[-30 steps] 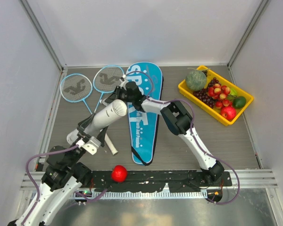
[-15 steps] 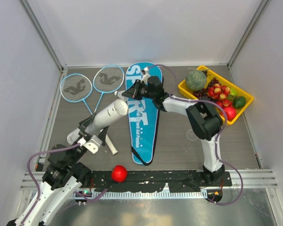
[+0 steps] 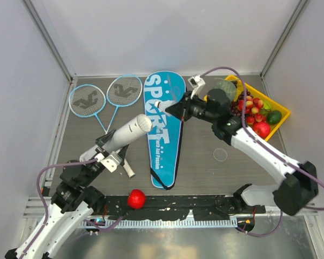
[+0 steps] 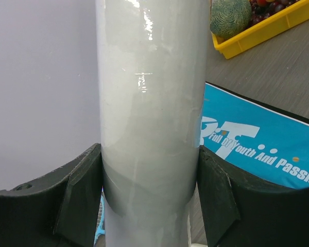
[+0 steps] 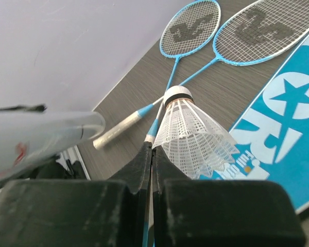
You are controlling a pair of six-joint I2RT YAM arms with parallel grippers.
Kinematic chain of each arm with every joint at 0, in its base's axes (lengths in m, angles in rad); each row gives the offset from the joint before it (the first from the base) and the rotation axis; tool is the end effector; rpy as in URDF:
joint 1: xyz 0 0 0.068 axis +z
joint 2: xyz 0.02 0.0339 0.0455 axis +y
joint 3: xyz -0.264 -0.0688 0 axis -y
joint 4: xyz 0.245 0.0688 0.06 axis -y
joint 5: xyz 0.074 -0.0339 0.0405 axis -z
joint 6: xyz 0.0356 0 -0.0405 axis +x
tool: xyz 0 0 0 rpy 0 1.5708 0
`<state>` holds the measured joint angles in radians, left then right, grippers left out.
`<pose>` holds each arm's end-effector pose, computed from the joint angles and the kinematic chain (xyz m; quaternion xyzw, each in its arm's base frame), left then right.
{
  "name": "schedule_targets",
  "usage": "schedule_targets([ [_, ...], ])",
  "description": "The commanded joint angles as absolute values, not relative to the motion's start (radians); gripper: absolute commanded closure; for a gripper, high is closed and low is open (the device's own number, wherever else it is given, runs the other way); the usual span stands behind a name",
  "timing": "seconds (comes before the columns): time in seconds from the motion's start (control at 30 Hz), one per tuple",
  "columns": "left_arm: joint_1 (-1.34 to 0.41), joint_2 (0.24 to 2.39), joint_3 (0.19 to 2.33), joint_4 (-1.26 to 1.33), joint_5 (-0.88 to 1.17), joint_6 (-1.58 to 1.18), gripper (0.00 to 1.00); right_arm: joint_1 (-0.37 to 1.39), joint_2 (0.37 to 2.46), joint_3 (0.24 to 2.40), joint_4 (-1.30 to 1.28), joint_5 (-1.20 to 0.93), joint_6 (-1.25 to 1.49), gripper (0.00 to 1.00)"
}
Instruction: Pack up the badminton gear
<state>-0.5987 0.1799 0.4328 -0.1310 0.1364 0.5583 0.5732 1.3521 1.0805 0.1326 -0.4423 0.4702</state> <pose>0.0724 -0.0552 0.2934 0.4042 0.5257 -0.0602 0.7461 0.2606 0.1863 0.3486 -0.1817 0.7277 0.4626 0.4727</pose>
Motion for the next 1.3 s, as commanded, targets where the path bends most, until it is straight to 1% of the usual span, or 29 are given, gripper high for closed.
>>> schedule_targets([
  [0.0,-0.592,0.212,0.448,-0.060,0.163,0.557,0.85,0.578,1.127,1.020,-0.053,-0.399,0.281,0.95],
  [0.03,-0.594,0.221,0.452,-0.067,0.164,0.557,0.85,0.578,1.064,1.013,-0.067,-0.393,0.270,0.95],
  [0.17,-0.592,0.268,0.477,-0.115,0.176,0.560,0.85,0.601,0.921,1.006,-0.143,-0.379,0.180,0.94],
  [0.37,-0.594,0.299,0.495,-0.149,0.227,0.557,0.86,0.664,0.847,1.101,-0.285,-0.370,0.085,0.95],
  [0.7,-0.594,0.310,0.499,-0.160,0.362,0.555,0.85,0.778,0.917,1.190,-0.440,-0.367,0.015,0.95],
  [0.9,-0.594,0.340,0.514,-0.169,0.411,0.554,0.86,0.891,0.969,1.212,-0.451,-0.325,0.017,0.95],
  [1.1,-0.594,0.354,0.517,-0.179,0.417,0.554,0.87,0.971,1.038,1.230,-0.453,-0.281,0.020,0.95],
  [1.27,-0.595,0.353,0.515,-0.181,0.410,0.555,0.87,1.011,1.052,1.264,-0.474,-0.218,0.014,0.95],
])
